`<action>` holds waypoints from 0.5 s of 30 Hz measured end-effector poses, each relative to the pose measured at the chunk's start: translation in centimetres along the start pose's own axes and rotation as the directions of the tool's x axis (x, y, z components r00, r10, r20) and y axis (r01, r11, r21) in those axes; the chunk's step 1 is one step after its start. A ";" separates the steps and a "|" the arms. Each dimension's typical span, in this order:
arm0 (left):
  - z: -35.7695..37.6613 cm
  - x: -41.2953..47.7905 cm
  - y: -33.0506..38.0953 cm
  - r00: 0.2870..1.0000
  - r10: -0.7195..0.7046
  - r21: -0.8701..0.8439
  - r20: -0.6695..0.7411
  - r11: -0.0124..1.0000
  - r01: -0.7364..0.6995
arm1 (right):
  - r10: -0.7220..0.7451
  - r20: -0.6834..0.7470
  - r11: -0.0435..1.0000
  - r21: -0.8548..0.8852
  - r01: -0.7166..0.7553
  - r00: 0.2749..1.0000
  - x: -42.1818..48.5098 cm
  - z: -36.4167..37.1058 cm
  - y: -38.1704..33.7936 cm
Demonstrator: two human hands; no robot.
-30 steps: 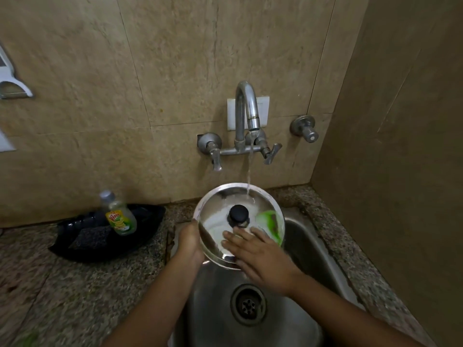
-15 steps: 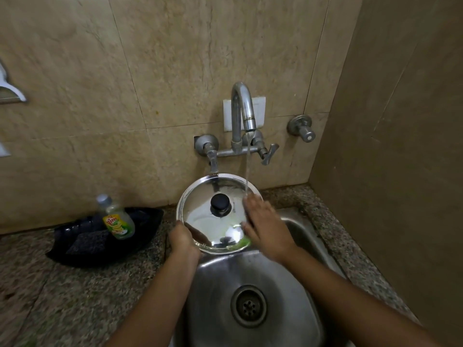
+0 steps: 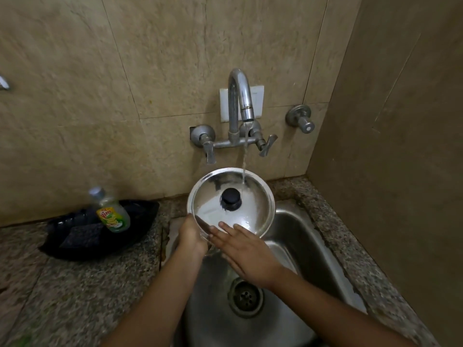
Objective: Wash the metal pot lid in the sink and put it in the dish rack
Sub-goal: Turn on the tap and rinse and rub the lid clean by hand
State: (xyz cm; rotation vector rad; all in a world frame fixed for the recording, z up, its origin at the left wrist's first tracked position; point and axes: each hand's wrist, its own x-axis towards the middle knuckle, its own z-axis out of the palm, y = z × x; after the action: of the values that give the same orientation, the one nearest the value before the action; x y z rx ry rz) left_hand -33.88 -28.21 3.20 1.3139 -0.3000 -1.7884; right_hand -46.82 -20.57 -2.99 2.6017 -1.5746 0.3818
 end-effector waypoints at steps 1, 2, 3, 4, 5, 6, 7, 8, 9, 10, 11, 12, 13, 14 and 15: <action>0.2 -0.1 -0.3 1.000 0.005 0.021 0.006 1.000 -0.005 | -0.012 -0.004 1.000 0.011 0.012 1.000 0.6 0.0 0.2; 0.4 -0.2 -0.4 1.000 0.000 0.037 0.012 0.999 -0.001 | -0.015 -0.011 1.000 0.024 0.015 1.000 1.0 -0.1 0.3; 0.5 -0.1 -0.4 1.000 0.006 0.052 0.028 0.999 -0.007 | -0.022 -0.019 1.000 0.021 0.023 1.000 1.1 -0.3 0.4; 0.7 -0.4 -0.3 0.999 0.019 0.051 0.037 0.998 -0.021 | -0.044 -0.016 0.999 0.006 0.044 0.999 0.7 -0.4 0.6; 0.7 -0.2 -0.2 0.998 0.031 0.034 0.049 0.999 -0.033 | -0.080 -0.009 0.997 -0.019 0.080 0.997 -0.2 -0.6 1.0; 0.5 -0.1 0.1 0.998 0.037 0.028 0.047 0.999 -0.039 | -0.112 -0.004 0.993 -0.047 0.112 0.994 -1.4 -0.7 1.7; 0.2 0.3 0.4 0.998 0.053 0.017 0.041 0.998 -0.054 | -0.125 -0.006 0.991 -0.058 0.124 0.992 -2.7 -0.9 2.6; -0.1 0.4 0.7 0.996 0.084 0.021 0.018 0.996 -0.084 | -0.098 -0.021 0.994 -0.049 0.097 0.995 -3.7 -1.0 3.6; -0.4 0.6 0.9 0.994 0.106 0.034 0.005 0.994 -0.106 | -0.024 -0.042 1.000 -0.016 0.024 0.999 -4.5 -1.1 4.7; -0.6 0.8 1.0 0.992 0.129 0.079 -0.014 0.989 -0.127 | 0.090 -0.063 0.995 0.037 -0.088 0.994 -4.6 -1.3 5.7; -0.6 0.8 0.9 0.988 0.150 0.123 -0.025 0.982 -0.145 | 0.224 -0.079 0.971 0.100 -0.216 0.971 -4.2 -1.6 6.5; -0.5 0.6 0.7 0.983 0.181 0.194 -0.024 0.966 -0.173 | 0.336 -0.092 0.936 0.143 -0.321 0.937 -3.4 -2.0 7.1; -0.4 0.8 0.3 0.976 0.219 0.257 -0.023 0.944 -0.206 | 0.404 -0.108 0.909 0.160 -0.385 0.908 -2.2 -2.5 7.6; -0.2 0.7 -0.1 0.966 0.259 0.305 -0.017 0.921 -0.242 | 0.431 -0.108 0.897 0.164 -0.411 0.896 -0.8 -2.9 7.9; 0.0 0.8 -0.5 0.956 0.292 0.335 -0.001 0.901 -0.275 | 0.416 -0.098 0.903 0.159 -0.399 0.904 0.6 -3.4 8.1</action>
State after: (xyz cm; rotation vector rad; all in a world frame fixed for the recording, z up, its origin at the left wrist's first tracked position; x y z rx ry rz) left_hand -34.20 -28.53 2.40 1.4604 -0.7538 -1.4955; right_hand -54.23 -24.23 -0.01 2.2574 -2.1106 0.6947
